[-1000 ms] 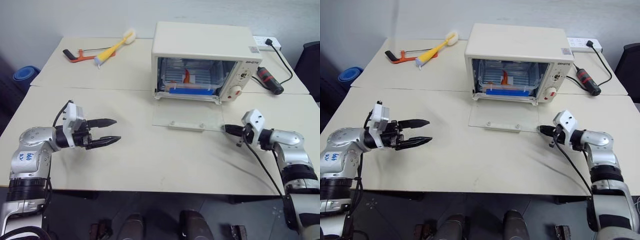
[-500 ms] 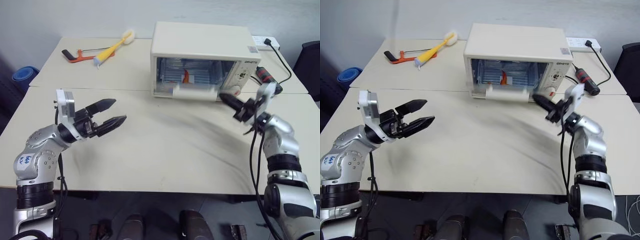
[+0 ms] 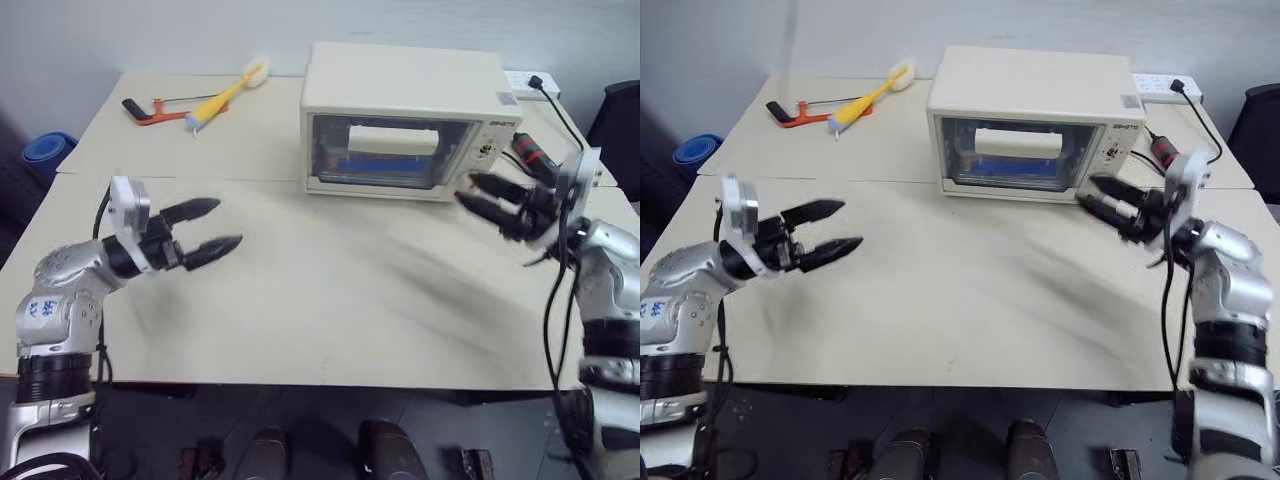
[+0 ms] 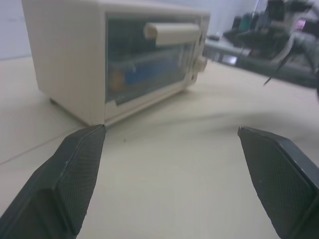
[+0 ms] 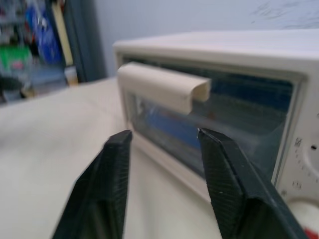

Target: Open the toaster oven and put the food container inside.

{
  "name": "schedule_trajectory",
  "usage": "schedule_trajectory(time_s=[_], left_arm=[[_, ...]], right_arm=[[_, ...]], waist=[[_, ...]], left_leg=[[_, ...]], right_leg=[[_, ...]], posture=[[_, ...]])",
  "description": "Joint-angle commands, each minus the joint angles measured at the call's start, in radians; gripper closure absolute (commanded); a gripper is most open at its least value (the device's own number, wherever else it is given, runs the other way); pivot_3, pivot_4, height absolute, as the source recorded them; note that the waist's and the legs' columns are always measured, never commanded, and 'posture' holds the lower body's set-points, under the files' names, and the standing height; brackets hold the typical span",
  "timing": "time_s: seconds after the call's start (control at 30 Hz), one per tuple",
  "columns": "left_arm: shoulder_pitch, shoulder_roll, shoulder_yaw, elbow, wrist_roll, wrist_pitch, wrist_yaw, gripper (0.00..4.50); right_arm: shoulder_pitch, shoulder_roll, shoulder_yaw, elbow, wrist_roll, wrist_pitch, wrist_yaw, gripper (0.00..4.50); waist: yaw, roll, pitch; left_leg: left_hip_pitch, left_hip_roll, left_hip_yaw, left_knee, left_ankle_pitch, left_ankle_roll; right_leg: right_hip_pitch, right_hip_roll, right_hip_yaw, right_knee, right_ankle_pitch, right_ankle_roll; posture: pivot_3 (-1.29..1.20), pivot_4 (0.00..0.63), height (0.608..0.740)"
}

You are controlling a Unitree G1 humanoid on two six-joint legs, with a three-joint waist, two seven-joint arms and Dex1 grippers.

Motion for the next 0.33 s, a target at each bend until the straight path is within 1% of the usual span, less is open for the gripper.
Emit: schedule_trajectory(time_s=[0.03,0.07,0.1,0.13,0.23,0.27,0.33], left_arm=[[0.069,0.065,-0.031,0.042,0.132,-0.221,-0.101,0.00],[0.099,0.078,-0.031,0.051,0.136,-0.257,-0.142,0.00],[0.122,0.086,-0.028,0.061,0.145,-0.294,-0.160,0.00],[0.148,0.099,-0.029,0.067,0.173,-0.347,-0.167,0.00],[0.206,0.111,-0.006,0.072,0.177,-0.394,-0.173,0.00],[0.226,0.117,0.003,0.058,0.163,-0.370,-0.170,0.00],[0.253,0.114,0.022,0.037,0.151,-0.349,-0.143,0.00]], right_arm=[[0.155,-0.048,0.040,-0.243,-0.009,-0.115,0.144,0.99],[0.214,-0.057,0.044,-0.280,-0.008,-0.138,0.170,0.67],[0.255,-0.060,0.045,-0.302,-0.007,-0.156,0.184,0.24],[0.287,-0.060,0.039,-0.316,0.005,-0.140,0.177,0.03],[0.345,-0.061,0.037,-0.301,-0.003,-0.164,0.189,0.03],[0.352,-0.066,0.043,-0.270,-0.023,-0.202,0.207,0.03],[0.346,-0.071,0.039,-0.202,-0.042,-0.217,0.202,0.03]], waist=[[-0.001,0.000,0.000],[-0.001,0.000,0.000],[0.000,0.000,0.000],[0.003,0.000,0.000],[0.005,0.000,0.000],[0.008,0.000,0.000],[0.009,0.000,0.000]], left_leg=[[0.000,0.000,0.001,0.000,0.000,0.000],[0.000,0.000,0.001,0.000,0.000,0.000],[0.001,0.000,0.002,0.000,0.000,0.000],[0.001,0.000,0.002,0.001,0.000,0.000],[0.000,0.000,0.002,0.001,0.000,0.000],[0.000,0.000,0.001,0.002,0.000,0.000],[0.000,0.000,0.001,0.002,0.000,0.001]], right_leg=[[0.000,0.000,0.000,-0.001,0.000,0.000],[0.000,0.000,0.000,-0.001,0.000,0.000],[0.000,0.000,0.001,-0.001,0.000,0.000],[0.000,0.000,0.001,0.000,0.000,0.000],[0.001,0.000,0.001,0.000,0.000,0.000],[0.001,0.000,0.001,0.000,0.000,0.000],[0.002,-0.001,0.001,0.000,0.000,0.000]], posture=[[0.00,0.150,0.740],[0.00,0.150,0.740],[0.00,0.150,0.740],[0.00,0.150,0.740],[0.00,0.150,0.740],[0.00,0.150,0.740],[0.00,0.150,0.740]])
